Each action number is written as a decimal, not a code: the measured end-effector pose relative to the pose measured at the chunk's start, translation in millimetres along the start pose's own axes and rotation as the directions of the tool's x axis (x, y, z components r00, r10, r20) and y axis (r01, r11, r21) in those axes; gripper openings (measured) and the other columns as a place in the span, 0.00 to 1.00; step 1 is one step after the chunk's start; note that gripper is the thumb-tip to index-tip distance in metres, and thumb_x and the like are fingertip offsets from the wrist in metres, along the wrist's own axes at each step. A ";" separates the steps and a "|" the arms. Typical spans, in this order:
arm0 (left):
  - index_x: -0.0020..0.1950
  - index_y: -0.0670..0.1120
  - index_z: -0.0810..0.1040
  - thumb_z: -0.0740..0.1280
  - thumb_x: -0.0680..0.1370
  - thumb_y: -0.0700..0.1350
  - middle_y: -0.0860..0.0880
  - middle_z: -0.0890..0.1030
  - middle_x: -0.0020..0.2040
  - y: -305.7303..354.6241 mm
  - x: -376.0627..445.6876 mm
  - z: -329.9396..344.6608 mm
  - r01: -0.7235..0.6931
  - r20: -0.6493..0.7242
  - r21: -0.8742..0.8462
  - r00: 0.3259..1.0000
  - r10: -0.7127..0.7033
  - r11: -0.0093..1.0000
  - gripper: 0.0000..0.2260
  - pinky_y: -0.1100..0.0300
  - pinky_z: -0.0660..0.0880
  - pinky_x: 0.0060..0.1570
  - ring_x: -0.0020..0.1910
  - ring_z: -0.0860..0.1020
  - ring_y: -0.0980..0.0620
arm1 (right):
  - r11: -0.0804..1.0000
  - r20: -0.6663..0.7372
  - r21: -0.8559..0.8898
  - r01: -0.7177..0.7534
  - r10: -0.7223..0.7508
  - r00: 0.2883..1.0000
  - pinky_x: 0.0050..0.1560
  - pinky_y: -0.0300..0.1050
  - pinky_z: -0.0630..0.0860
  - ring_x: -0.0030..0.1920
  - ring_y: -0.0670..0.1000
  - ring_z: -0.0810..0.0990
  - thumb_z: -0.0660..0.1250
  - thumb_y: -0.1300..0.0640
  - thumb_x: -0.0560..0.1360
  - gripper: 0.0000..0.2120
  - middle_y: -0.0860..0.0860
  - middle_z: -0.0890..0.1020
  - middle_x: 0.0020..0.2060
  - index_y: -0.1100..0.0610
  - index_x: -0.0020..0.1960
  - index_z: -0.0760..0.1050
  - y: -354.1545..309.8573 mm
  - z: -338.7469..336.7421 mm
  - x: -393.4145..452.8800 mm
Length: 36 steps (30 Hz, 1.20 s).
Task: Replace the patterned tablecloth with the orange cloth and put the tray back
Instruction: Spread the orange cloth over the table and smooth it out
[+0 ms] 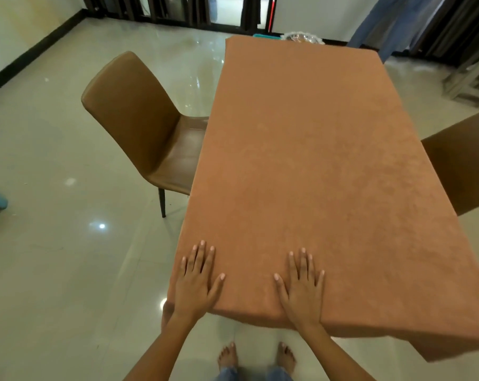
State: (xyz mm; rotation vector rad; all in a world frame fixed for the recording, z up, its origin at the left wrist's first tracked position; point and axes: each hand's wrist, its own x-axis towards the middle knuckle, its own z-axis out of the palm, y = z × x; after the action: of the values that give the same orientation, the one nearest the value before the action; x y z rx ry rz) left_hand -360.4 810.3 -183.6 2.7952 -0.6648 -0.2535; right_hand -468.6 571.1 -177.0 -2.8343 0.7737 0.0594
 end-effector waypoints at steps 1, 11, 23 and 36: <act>0.78 0.49 0.50 0.43 0.79 0.64 0.49 0.49 0.78 -0.3 0.2 0.5 0.001 -0.004 0.010 1.000 -0.001 1.000 0.31 0.50 0.44 0.73 0.77 0.45 0.51 | 1.000 0.002 -0.002 0.001 -0.001 1.000 0.71 0.62 0.51 0.76 0.56 0.53 0.41 0.34 0.77 0.34 0.53 0.54 0.76 0.51 0.76 0.55 -0.5 0.6 -0.5; 0.77 0.45 0.57 0.44 0.77 0.64 0.45 0.55 0.78 15.5 5.1 -5.3 0.031 -0.047 -0.084 0.998 -0.035 0.996 0.34 0.46 0.46 0.73 0.77 0.51 0.47 | 0.997 -0.017 0.024 -0.072 0.073 0.997 0.71 0.63 0.50 0.75 0.57 0.54 0.43 0.35 0.77 0.30 0.52 0.57 0.76 0.46 0.74 0.59 41.6 -18.0 0.6; 0.78 0.49 0.40 0.39 0.78 0.67 0.50 0.44 0.78 14.1 3.0 7.1 -0.080 0.046 -0.014 0.996 0.081 0.997 0.34 0.53 0.37 0.73 0.77 0.43 0.50 | 0.997 -0.041 -0.017 -0.081 0.080 0.996 0.71 0.62 0.52 0.76 0.56 0.50 0.45 0.36 0.78 0.30 0.51 0.51 0.77 0.46 0.77 0.50 45.6 -6.4 -19.4; 0.78 0.48 0.43 0.43 0.79 0.65 0.50 0.44 0.78 7.6 -14.5 0.7 -0.075 0.058 -0.025 0.995 0.076 0.997 0.33 0.54 0.36 0.73 0.76 0.40 0.52 | 0.997 -0.007 -0.007 -0.081 0.081 0.997 0.68 0.65 0.57 0.75 0.58 0.56 0.47 0.37 0.76 0.30 0.54 0.58 0.75 0.48 0.75 0.57 38.7 -4.7 -34.3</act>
State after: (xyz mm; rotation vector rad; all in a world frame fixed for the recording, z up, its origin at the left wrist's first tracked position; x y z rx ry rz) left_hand -376.5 810.3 -180.5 2.7436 -0.7742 -0.3277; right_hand -517.9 554.6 -176.3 -2.8101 0.8921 0.0643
